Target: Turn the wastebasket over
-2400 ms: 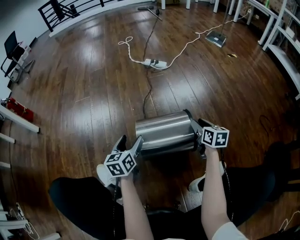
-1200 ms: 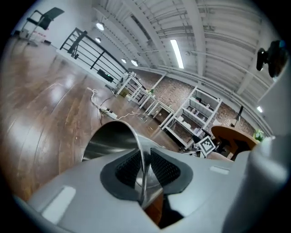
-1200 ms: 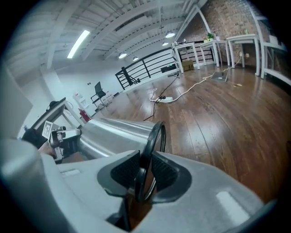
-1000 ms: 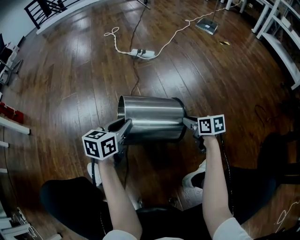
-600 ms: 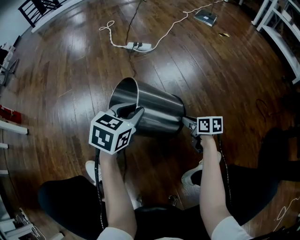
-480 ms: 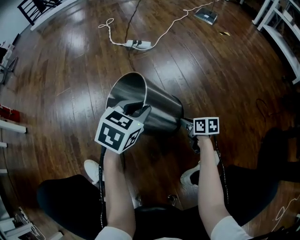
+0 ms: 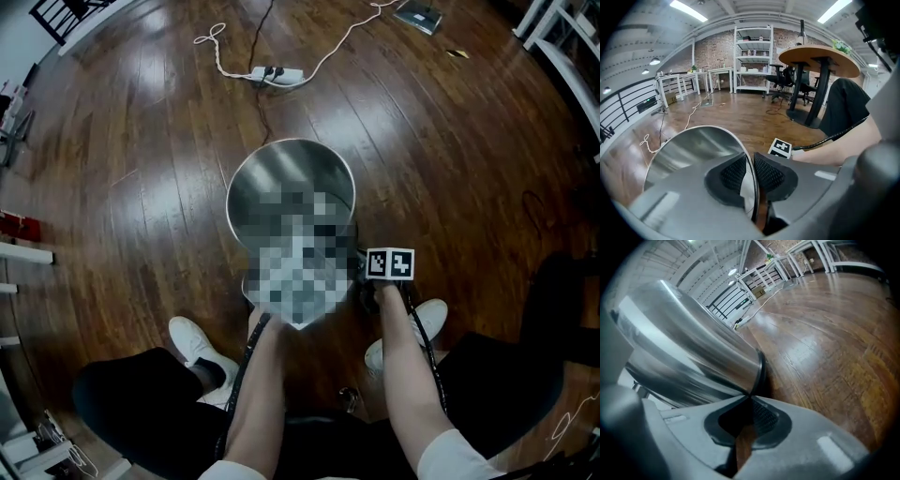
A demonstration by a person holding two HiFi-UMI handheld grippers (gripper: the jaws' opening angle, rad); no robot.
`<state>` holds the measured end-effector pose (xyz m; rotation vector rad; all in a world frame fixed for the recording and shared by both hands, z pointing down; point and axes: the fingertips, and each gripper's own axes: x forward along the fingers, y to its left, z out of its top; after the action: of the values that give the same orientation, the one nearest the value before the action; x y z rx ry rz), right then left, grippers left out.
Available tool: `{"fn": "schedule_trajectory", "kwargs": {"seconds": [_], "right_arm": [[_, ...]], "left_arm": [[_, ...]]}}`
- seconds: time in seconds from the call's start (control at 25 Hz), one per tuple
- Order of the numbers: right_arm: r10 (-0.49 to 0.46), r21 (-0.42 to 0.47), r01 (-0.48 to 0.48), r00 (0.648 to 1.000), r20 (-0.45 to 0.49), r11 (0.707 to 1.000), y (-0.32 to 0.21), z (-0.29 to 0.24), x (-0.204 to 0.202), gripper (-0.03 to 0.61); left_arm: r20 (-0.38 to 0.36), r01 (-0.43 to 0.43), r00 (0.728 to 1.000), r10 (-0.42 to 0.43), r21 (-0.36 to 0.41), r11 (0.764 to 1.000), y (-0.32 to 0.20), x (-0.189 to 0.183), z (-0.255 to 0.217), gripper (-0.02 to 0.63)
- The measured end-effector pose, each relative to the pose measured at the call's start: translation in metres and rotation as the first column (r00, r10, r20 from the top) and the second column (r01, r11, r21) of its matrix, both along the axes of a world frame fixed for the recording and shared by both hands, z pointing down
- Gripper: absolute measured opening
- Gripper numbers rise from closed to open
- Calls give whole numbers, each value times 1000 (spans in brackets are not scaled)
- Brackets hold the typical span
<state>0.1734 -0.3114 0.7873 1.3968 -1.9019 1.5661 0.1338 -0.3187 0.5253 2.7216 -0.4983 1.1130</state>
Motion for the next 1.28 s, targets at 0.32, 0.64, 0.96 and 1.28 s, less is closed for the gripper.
{"fn": "schedule_trajectory", "kwargs": {"seconds": [0.32, 0.64, 0.96, 1.28], "right_arm": [[63, -8, -63, 997, 50, 998, 12, 19, -1, -8], [102, 115, -106, 994, 36, 988, 7, -37, 13, 14], [92, 396, -32, 987, -134, 918, 10, -150, 34, 43], [106, 676, 63, 973, -205, 734, 73, -284, 14, 149]], "left_arm": [[113, -99, 989, 99, -12, 995, 37, 29, 39, 66], [140, -118, 985, 97, 145, 982, 38, 27, 40, 83], [-206, 164, 972, -117, 230, 959, 43, -28, -25, 101], [-420, 413, 862, -283, 260, 873, 94, -90, -87, 157]]}}
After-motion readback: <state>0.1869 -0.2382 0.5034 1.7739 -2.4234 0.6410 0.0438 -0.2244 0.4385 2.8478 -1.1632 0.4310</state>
